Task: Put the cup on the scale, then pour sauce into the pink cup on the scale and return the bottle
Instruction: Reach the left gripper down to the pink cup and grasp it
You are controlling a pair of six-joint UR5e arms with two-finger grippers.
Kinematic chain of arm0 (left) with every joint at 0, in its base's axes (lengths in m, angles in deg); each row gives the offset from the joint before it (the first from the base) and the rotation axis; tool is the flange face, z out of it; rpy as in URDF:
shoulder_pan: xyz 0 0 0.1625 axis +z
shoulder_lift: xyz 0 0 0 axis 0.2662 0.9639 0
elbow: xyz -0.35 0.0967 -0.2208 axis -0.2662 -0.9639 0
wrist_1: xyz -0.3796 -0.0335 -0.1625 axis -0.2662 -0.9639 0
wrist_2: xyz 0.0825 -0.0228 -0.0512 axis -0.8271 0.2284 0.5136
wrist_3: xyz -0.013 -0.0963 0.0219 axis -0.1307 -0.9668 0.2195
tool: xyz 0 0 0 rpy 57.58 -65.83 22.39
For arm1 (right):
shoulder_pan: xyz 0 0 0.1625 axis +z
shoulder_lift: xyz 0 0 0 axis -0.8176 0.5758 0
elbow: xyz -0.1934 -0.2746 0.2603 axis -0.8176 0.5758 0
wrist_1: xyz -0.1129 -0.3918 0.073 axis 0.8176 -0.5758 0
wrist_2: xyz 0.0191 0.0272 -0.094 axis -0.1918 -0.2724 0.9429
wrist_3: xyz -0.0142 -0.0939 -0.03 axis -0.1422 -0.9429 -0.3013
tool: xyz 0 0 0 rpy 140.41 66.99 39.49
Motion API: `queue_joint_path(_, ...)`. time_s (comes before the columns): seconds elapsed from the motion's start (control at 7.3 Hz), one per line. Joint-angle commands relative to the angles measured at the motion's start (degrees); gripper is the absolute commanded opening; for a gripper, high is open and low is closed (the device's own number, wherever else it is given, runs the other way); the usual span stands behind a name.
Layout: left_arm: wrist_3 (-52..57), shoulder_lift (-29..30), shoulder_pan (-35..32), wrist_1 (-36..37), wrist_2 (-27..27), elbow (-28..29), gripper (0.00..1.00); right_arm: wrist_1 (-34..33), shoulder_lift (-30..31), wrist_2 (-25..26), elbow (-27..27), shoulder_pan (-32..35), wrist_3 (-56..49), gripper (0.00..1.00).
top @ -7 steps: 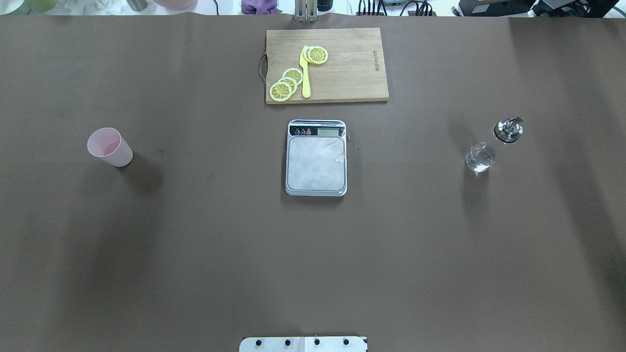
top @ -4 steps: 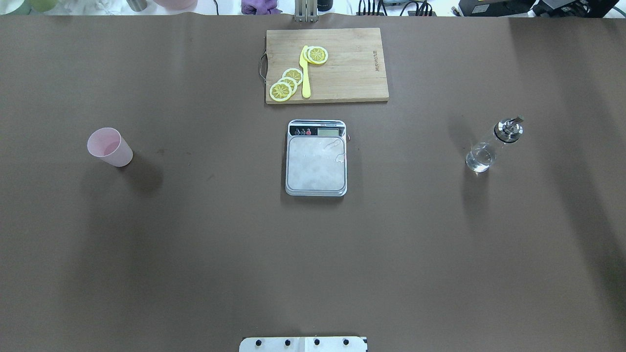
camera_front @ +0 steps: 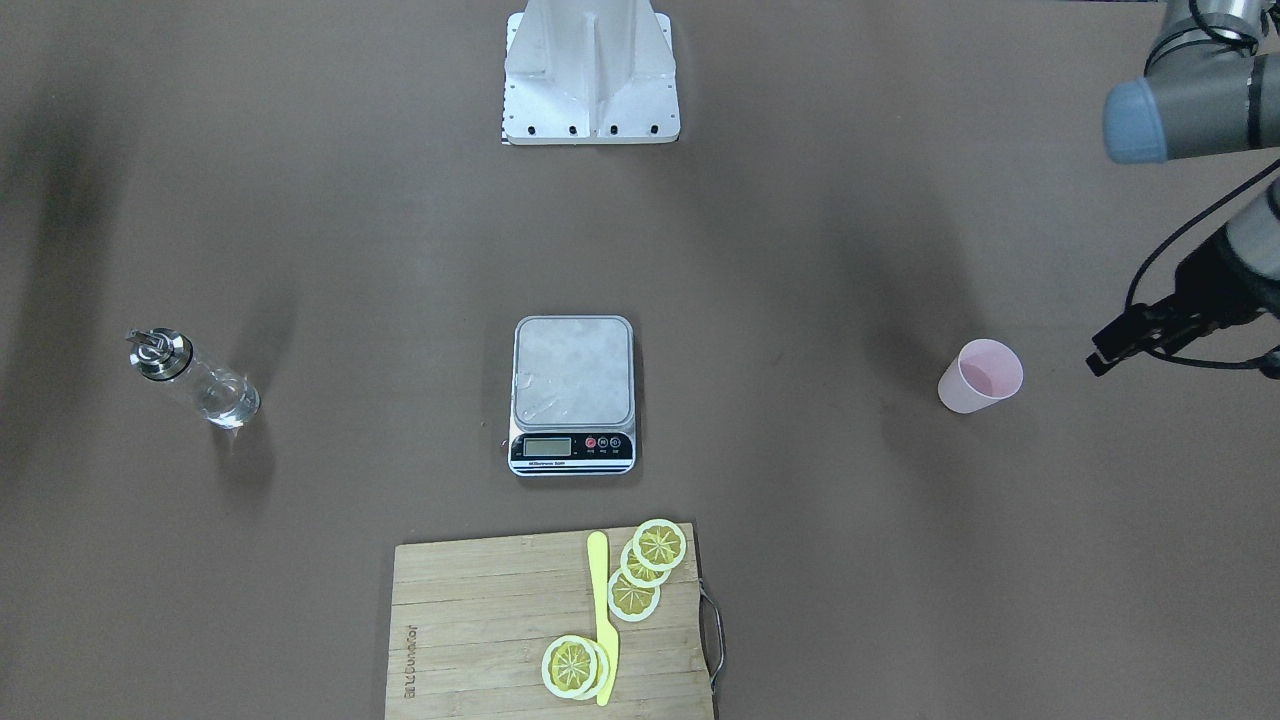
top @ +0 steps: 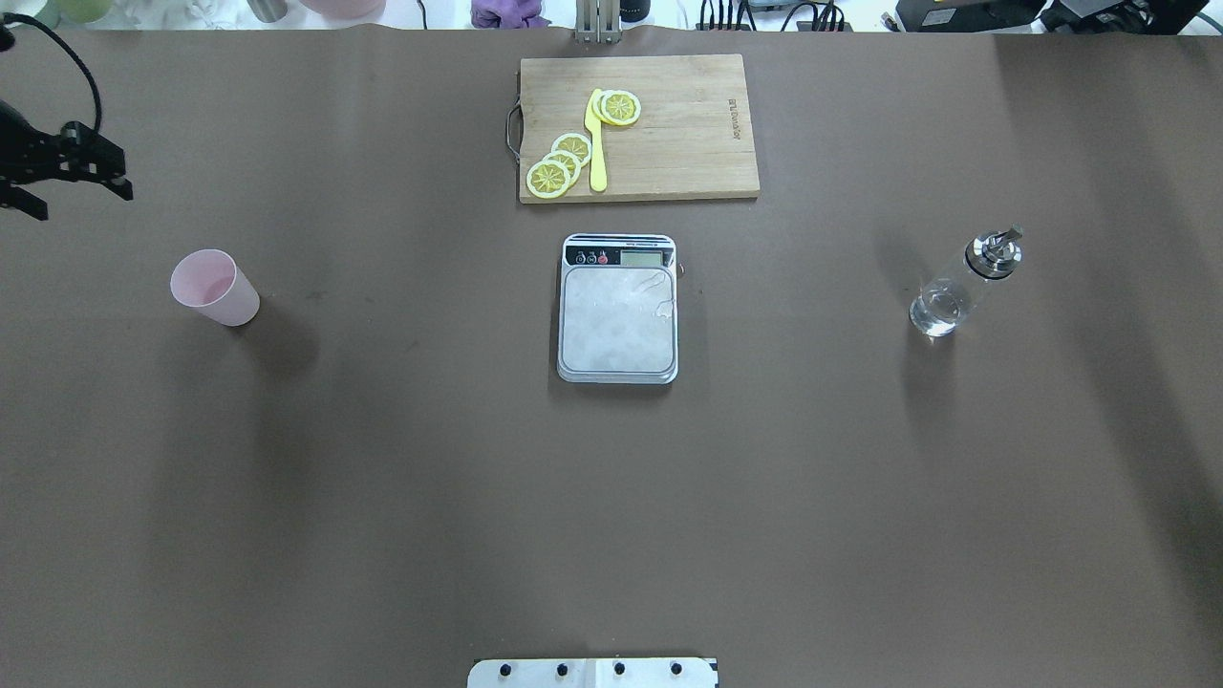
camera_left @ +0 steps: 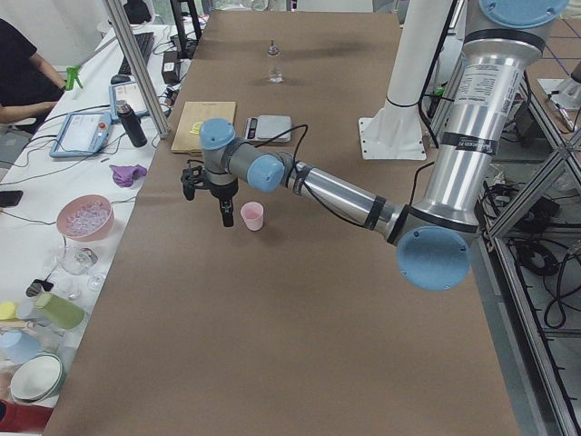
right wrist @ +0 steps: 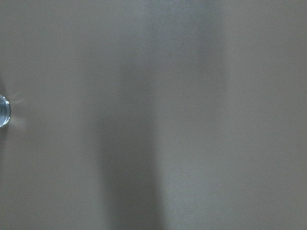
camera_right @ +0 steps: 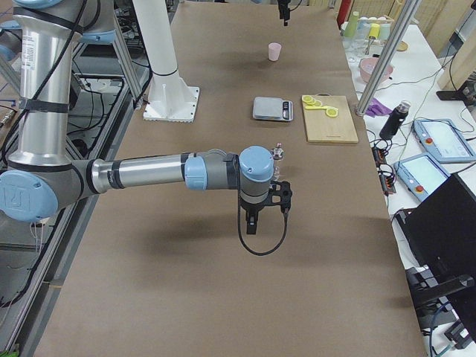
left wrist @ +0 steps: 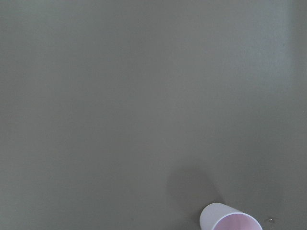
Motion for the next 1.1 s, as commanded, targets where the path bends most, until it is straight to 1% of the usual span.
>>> queue_joint_path(0.0,-6.6,-0.1,5.1,-7.6,-1.4,3.1,0.96,-0.1,0.1,-0.3,-0.1,0.0,0.1,1.0)
queue_joint_path(0.14,-6.8,0.0,6.7,-7.7,-1.4,3.8,0.95,-0.1,0.1,-0.4,-0.1,0.0,0.1,1.0)
queue_joint_path(0.27,-6.7,0.0,6.8,-7.7,-1.3,4.2,0.93,-0.1,0.1,-0.5,-0.1,0.0,0.1,1.0)
queue_joint_path(0.41,-6.3,-0.1,7.2,-7.8,-1.4,4.8,0.88,-0.2,0.1,-0.5,-0.1,0.0,0.1,1.0)
queue_joint_path(0.55,-6.0,-0.1,7.4,-8.4,-1.4,5.1,0.79,-0.2,0.1,-0.5,-0.1,0.0,0.1,1.0)
queue_joint_path(0.68,-4.7,-0.2,7.5,-8.8,-1.4,5.2,0.75,-0.1,0.1,-0.5,0.0,0.0,0.1,1.0)
queue_joint_path(0.96,-4.5,-1.2,7.5,-8.9,-1.4,5.3,0.73,-0.2,0.1,-0.5,0.1,0.0,0.1,1.0)
